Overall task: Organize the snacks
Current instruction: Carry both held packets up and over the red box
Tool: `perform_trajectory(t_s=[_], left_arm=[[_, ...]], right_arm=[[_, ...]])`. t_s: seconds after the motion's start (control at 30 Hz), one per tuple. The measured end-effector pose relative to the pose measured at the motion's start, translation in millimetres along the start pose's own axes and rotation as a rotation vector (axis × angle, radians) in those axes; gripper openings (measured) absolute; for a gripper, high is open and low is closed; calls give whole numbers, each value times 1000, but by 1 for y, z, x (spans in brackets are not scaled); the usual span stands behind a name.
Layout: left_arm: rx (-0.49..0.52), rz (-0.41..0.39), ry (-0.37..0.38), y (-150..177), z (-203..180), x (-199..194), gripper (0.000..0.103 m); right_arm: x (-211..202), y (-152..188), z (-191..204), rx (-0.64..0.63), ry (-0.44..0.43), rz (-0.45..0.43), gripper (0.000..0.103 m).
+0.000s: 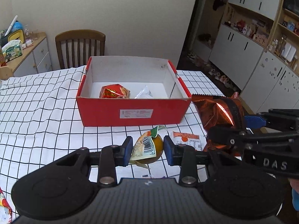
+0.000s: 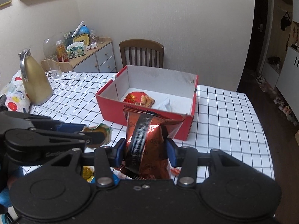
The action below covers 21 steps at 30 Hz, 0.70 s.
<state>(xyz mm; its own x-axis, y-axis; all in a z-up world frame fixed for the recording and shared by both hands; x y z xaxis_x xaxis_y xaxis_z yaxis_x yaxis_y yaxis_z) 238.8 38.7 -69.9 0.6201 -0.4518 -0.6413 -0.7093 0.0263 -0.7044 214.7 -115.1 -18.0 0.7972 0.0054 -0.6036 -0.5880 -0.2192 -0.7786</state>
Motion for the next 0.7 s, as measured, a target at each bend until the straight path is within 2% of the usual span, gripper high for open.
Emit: perform_trajectory(t_s=[0.43, 0.7], left_arm=[[-35, -69, -8, -40, 33, -4, 34], [-28, -90, -22, -69, 53, 9, 34]], right_arm=[[52, -69, 8, -54, 46, -43, 44], [104, -99, 7, -34, 61, -17, 44]])
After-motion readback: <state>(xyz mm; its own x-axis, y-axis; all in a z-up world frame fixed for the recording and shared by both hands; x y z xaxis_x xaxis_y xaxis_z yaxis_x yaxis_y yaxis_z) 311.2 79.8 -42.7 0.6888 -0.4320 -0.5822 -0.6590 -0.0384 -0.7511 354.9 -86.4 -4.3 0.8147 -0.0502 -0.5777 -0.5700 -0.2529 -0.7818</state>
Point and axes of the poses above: each gripper's, at about its wrist camera, not at the fingertips, and x roughly the way its jaws point, z to its left, y to its underside, the point moved 5 cm from there along x, roughly the way its jaws point, and after that the axes turned 13 degrees about y, right-handed, at the moved point
